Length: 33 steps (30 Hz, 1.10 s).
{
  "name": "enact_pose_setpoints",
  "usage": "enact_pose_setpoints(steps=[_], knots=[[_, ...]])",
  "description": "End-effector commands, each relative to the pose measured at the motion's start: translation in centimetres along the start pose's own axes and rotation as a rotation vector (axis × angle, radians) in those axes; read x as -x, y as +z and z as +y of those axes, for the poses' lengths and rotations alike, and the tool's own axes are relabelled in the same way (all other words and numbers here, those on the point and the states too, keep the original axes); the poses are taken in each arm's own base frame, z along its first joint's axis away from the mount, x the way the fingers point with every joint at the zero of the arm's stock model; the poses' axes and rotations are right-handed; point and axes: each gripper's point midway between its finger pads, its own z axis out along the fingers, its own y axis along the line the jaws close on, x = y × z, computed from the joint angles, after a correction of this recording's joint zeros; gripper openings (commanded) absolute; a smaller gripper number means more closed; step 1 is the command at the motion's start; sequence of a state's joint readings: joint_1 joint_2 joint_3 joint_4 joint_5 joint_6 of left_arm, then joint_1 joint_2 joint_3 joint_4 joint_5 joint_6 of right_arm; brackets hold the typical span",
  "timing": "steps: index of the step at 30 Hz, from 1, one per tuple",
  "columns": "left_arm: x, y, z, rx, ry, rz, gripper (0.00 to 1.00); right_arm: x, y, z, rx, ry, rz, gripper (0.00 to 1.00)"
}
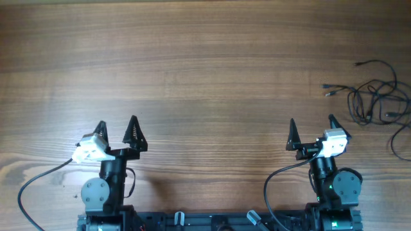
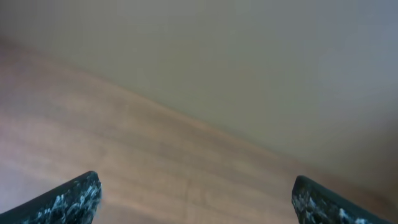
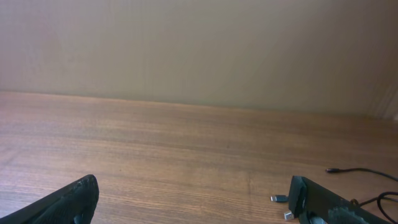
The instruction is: Untangle cables
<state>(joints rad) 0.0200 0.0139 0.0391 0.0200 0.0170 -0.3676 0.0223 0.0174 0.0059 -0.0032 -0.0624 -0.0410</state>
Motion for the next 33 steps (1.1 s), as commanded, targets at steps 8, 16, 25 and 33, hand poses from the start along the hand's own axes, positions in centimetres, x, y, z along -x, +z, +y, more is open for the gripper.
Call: enact_pose_setpoints(steps=[8,16,25,33], knots=[[1.0,0.0,-0.8,-0.038,0.342,-0.08,1.0,0.4,-0.1,-0.2,-0.009,0.017,-0.016,1.0],[-3.9,-0.1,0.6,-0.022,0.383,0.131,1.0,0.4,-0.1,-0.2,-0.009,0.016,-0.016,1.0],[-4.6,-0.4,-1.9,-0.182,0.492,0.141,1.0,0.4,-0.1,-0.2,-0.009,0.017,-0.016,1.0],[-5.2,-0.6,-3.2,-0.248,0.511,0.149,1.0,0.4,-0.1,-0.2,-0.009,0.017,-0.016,1.0]])
